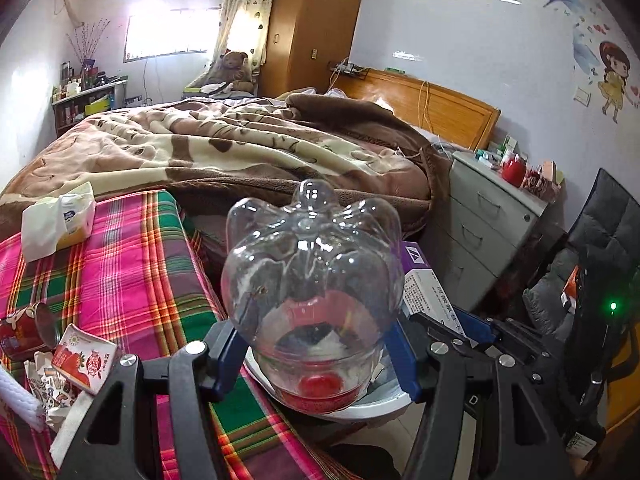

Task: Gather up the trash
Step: 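Open both tools over the wastebasket to drop the bottle and box, then move both open tools back over the trash on the bed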

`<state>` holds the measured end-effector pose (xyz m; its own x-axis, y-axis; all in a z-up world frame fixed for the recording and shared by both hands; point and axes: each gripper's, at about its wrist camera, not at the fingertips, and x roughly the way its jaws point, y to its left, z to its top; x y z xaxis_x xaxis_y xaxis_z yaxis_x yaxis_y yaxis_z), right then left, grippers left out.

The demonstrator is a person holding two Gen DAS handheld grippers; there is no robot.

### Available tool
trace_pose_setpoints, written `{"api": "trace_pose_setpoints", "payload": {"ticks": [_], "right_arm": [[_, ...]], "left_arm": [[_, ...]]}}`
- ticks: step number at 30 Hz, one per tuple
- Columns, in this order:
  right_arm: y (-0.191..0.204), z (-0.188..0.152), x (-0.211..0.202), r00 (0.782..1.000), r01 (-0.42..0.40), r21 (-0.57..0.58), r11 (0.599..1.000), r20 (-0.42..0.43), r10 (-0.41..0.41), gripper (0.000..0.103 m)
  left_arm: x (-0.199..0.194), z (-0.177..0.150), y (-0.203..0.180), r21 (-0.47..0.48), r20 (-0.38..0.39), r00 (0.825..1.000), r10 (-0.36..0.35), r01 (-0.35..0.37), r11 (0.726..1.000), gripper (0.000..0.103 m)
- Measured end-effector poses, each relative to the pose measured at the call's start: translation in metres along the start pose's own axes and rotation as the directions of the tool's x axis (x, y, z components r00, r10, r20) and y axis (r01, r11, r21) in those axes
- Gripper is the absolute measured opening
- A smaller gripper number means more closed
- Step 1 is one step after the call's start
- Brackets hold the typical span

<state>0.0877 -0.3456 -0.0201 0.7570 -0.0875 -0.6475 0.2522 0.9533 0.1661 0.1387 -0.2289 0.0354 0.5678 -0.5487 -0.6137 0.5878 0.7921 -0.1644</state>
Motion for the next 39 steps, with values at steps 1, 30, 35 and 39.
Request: {"api": "trace_pose_setpoints", "payload": {"ticks": [1,30,35,39], "right_arm": [[-0.001,-0.001,0.000,1.000,0.002,-0.001,1.000,-0.005,-0.002,0.037],[0.006,0.006,-0.004,0.999,0.044,0.015,0.999,0.011,-0.044,0.058],[0.024,0.005,-0.010,0.999,0.016,-0.004,1.000,0.033,-0.016,0.058],[0.038,0.003,-0.014,0.999,-0.015,-0.018,1.000,0.041,0.016,0.058]], "left_arm": [[0.003,0.000,-0.001,0.003,-0.010,1.000,0.005,-0.005,1.000,0.065],[-0.023,-0.002,0.029,-0.033,0.020,1.000,0.011,-0.010,0.999,0.082],[-0.036,-0.006,0.043,-0.038,0.037,0.998,0.055,-0.054,0.998,0.082],[-0.048,-0.012,0.059,-0.064,0.046,0.996,0.074,-0.071,0.995,0.082]]}}
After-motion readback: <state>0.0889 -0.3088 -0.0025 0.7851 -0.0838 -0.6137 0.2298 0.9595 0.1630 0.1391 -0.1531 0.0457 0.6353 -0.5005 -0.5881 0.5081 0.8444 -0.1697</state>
